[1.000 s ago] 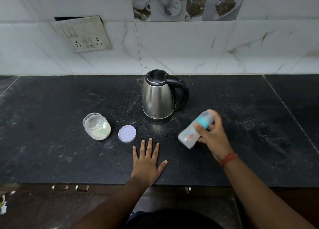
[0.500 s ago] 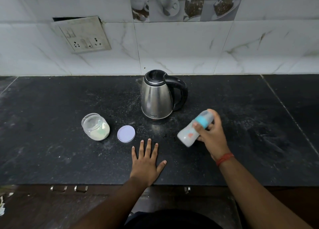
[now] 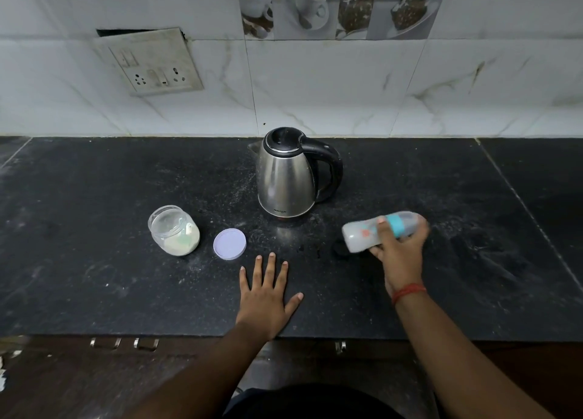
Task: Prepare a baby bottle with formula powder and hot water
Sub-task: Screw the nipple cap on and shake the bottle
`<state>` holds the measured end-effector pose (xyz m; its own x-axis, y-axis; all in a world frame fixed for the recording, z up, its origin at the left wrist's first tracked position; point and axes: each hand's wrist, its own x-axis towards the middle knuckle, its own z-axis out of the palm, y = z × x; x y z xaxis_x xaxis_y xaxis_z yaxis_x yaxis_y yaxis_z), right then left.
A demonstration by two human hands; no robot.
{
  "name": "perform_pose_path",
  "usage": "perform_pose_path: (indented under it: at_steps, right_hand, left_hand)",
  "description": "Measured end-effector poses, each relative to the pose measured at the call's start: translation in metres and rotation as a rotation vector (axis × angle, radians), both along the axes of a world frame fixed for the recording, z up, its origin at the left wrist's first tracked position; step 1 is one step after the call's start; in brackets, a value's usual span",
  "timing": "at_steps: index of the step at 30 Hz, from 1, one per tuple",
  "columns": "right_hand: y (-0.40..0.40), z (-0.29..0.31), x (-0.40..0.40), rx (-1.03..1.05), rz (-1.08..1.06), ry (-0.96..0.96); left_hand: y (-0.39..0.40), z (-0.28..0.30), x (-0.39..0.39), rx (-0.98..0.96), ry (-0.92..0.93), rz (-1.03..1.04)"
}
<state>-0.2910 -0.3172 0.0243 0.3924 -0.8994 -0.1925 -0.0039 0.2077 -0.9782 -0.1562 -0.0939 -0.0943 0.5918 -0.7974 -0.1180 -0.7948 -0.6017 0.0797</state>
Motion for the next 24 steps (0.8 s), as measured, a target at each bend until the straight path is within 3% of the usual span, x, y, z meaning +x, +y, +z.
perform_pose_path:
  at_steps: [4, 7, 11, 14, 17, 21, 24]
  right_hand:
    - [0.0034, -0.0012, 0.0009, -0.042, 0.213, 0.094]
    - [0.0016, -0.0004, 0.0009, -0.01, 0.035, 0.002]
    - [0.0075, 0.0029, 0.0058, -0.034, 0.244, 0.051]
    - [0.0053, 0.0034, 0.0047, 0.021, 0.039, -0.055]
    - [0.0087, 0.0022, 0.0036, -0.011, 0.256, 0.051]
    - [0.0076, 0.0031, -0.0016, 0.011, 0.1, -0.02]
    - [0.0072, 0.0041, -0.001, -0.054, 0.261, 0.06]
  left_hand:
    - [0.0001, 0.0009, 0.0007, 0.011, 0.016, 0.0]
    - [-0.0017, -0.0001, -0.0002, 0.015, 0.004, -0.002]
    - [-0.0006, -0.0012, 0.0008, 0.004, -0.005, -0.006]
    - [-0.0021, -0.001, -0.0007, 0.007, -0.012, 0.0]
    - [-0.0001, -0.0012, 0.0004, 0.0, -0.01, 0.004]
    - [-0.0024, -0.0014, -0.0011, 0.004, -0.008, 0.006]
    - [-0.0006, -0.0026, 0.0005, -0.004, -0.009, 0.004]
